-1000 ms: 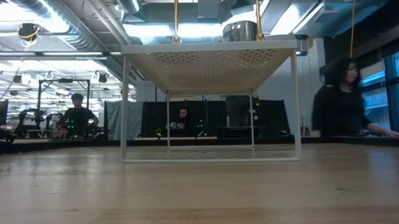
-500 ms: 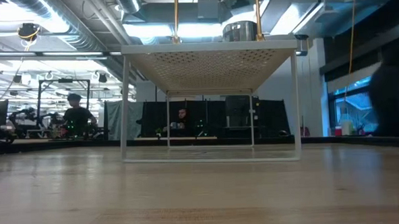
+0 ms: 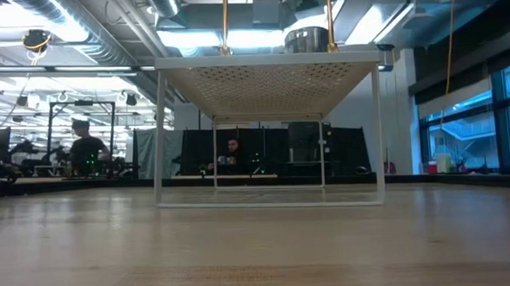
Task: Pick & Place candle stick holders
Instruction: Put the gold candle holder on the shelf
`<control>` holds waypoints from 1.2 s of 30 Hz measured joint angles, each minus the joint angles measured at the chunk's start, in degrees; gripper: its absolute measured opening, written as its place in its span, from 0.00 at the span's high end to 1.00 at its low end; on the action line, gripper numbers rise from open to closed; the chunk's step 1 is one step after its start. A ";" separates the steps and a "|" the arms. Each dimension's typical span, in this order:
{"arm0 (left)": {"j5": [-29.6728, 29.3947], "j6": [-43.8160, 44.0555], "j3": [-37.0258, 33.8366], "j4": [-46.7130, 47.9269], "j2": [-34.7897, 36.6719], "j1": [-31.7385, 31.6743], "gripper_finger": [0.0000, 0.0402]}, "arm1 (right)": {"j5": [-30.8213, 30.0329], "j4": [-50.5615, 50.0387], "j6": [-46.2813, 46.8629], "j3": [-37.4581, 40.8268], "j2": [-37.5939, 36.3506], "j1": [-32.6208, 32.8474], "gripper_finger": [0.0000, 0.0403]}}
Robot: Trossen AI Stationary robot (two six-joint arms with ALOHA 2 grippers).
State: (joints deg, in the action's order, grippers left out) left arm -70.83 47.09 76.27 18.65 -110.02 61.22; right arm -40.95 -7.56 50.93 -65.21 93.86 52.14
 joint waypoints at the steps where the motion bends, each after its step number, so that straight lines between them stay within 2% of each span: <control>1: -0.59 -1.53 0.00 -1.12 -0.53 -0.38 0.64 | -2.17 1.41 -3.30 -0.74 0.00 0.00 0.96; 5: -7.51 -9.36 0.00 -7.28 -1.50 -1.60 0.64 | -6.78 11.00 -16.55 -1.23 0.22 -0.46 0.96; 8: -14.57 -14.06 0.00 -11.17 -1.51 -2.65 0.64 | -7.09 17.72 -25.37 -1.23 1.85 -1.30 0.96; 10: -15.97 -16.06 0.00 -12.79 -1.49 -3.99 0.64 | -7.07 21.83 -30.58 -1.23 3.78 -2.16 0.96; 14: -10.07 -22.46 0.00 -19.61 -1.46 -7.60 0.64 | -7.06 27.89 -39.01 -1.21 8.21 -4.15 0.96; 18: -1.57 -37.59 0.00 -33.05 -1.46 -9.92 0.64 | -6.87 30.61 -44.27 -1.16 10.83 -5.23 0.96; 22: 12.50 -55.19 0.00 -52.27 -1.35 -9.99 0.64 | -4.35 32.23 -49.06 -1.16 11.15 -4.90 0.96; 25: 19.72 -59.82 0.02 -58.02 -1.41 -10.98 0.64 | -2.42 34.31 -51.69 -1.16 11.15 -3.92 0.96; 29: 15.07 -59.73 0.02 -58.63 -3.93 -13.05 0.64 | -1.77 36.63 -53.45 -1.16 11.15 -2.84 0.96; 36: 15.19 -63.07 0.02 -71.18 -8.90 -14.84 0.64 | -0.61 37.54 -54.42 -1.12 11.17 -2.58 0.96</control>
State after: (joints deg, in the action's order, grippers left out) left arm -55.64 -15.97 76.29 -52.53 -118.92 46.38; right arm -41.56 29.98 -3.49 -66.32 105.03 49.56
